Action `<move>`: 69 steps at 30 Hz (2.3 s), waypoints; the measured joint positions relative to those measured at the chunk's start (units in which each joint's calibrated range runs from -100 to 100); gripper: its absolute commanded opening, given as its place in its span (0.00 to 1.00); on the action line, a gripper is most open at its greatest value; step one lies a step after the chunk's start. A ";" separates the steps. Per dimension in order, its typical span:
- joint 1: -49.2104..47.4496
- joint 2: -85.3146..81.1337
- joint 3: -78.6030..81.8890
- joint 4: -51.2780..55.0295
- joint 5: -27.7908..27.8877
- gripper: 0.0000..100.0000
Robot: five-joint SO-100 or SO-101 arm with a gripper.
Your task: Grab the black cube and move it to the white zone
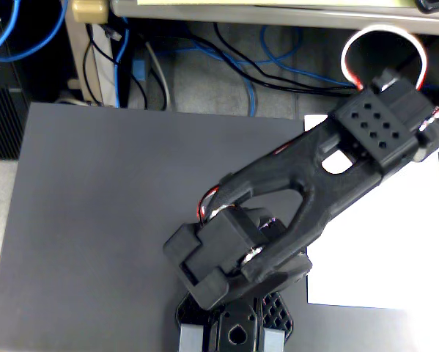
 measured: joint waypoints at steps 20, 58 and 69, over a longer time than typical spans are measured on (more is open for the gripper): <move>-0.15 36.87 -12.16 -5.22 -0.31 0.08; 3.84 18.23 -7.22 0.34 6.14 0.28; 3.84 18.23 -7.22 -3.85 7.24 0.44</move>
